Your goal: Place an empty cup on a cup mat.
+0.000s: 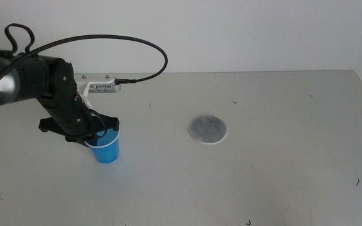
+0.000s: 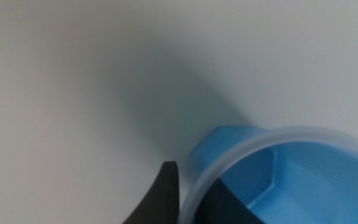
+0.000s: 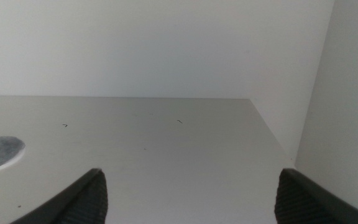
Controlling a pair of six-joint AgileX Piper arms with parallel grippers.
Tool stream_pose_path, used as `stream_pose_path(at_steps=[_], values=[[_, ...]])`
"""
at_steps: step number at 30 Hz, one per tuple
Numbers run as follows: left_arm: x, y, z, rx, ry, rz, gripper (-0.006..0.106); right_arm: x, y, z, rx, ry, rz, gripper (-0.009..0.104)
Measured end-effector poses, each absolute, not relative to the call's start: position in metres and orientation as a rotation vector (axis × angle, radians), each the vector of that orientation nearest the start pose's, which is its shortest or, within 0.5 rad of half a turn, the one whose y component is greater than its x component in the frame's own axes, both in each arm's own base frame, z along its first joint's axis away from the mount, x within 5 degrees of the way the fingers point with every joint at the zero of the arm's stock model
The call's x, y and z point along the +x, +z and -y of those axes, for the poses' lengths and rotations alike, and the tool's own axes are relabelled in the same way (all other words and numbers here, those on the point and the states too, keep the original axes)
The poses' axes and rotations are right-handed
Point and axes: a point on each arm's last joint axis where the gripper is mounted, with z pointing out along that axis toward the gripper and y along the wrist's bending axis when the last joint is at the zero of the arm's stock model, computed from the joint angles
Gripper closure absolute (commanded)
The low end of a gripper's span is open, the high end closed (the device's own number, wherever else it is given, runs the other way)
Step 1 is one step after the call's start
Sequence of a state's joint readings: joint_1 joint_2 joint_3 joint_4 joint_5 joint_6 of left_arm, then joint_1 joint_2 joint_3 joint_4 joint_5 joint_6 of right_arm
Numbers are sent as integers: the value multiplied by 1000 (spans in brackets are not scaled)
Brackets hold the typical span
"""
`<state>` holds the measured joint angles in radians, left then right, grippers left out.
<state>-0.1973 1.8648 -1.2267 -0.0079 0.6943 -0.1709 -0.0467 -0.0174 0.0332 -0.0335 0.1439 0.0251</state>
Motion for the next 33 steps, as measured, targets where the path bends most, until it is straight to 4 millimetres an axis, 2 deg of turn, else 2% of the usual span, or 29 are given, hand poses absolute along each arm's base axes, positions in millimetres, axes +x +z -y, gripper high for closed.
stream_pose_path(at_steps=[6,9,18,25,33], values=[[361,195,73,31,-101,-2839,100,56,190,3,35,-46,-1643,1],[359,209,73,42,-97,-2858,100,56,190,3,35,-46,-1643,1],[367,277,78,62,-101,-2862,100,56,190,3,35,-46,-1643,1],[368,316,97,105,-128,-2815,100,56,190,3,35,-46,-1643,1],[367,340,117,98,-174,-2758,100,56,190,3,35,-46,-1643,1]])
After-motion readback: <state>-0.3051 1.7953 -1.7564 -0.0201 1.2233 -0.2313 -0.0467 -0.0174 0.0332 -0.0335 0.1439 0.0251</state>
